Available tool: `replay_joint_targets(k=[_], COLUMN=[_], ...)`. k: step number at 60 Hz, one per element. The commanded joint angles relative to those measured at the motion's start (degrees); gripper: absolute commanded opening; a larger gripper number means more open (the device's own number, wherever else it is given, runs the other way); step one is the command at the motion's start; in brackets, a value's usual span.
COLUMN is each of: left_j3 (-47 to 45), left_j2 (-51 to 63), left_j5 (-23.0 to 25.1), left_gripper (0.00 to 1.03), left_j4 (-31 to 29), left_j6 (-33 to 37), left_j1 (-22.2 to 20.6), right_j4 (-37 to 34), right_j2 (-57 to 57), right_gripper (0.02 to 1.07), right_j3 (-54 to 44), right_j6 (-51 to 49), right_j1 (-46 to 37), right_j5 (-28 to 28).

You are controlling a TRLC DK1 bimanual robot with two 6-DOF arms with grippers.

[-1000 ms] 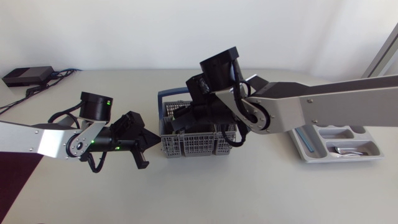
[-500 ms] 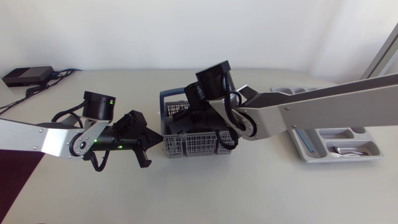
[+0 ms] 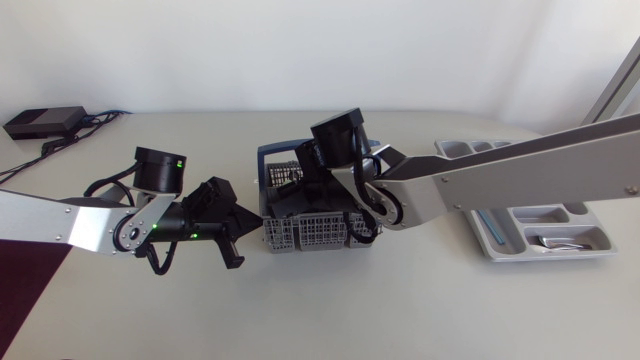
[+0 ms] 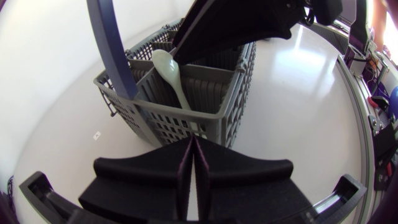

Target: Sort the cutlery from the basket into the organizer compartments.

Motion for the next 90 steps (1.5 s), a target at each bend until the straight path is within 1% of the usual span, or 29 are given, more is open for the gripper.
replay_joint_targets(k=[1, 5, 35, 50, 65, 90], left_j3=[-0.06, -0.14, -0.85, -0.85, -0.67, -1.02], left_j2=[1.15, 1.15, 1.33, 1.24, 1.15, 1.94], left_j5=[0.52, 0.52, 0.52, 0.52, 0.52, 0.52], left_gripper=[0.03, 0.03, 0.03, 0.03, 0.03, 0.03], left_j4=[0.99, 0.99, 2.13, 2.48, 2.57, 3.01], left_j6=[-1.01, -1.01, -1.36, -1.45, -1.53, -1.53], left_j1=[-0.49, -0.84, -2.95, -2.69, -2.69, -2.69], right_j4=[-0.15, -0.33, -0.24, 0.64, 2.31, 5.47], right_j2=[2.27, 2.18, -0.81, -0.55, -0.55, 4.46], right_gripper=[0.54, 0.46, 0.47, 0.47, 0.47, 0.47], right_j3=[0.97, 1.15, 0.53, 0.44, 0.53, 0.88], right_j6=[1.74, 1.82, 5.52, 5.25, 4.02, 2.09], right_j1=[-0.49, -0.49, -2.60, -2.16, -1.99, -1.81], right_j5=[0.14, 0.05, 0.41, -0.65, -0.12, 0.41])
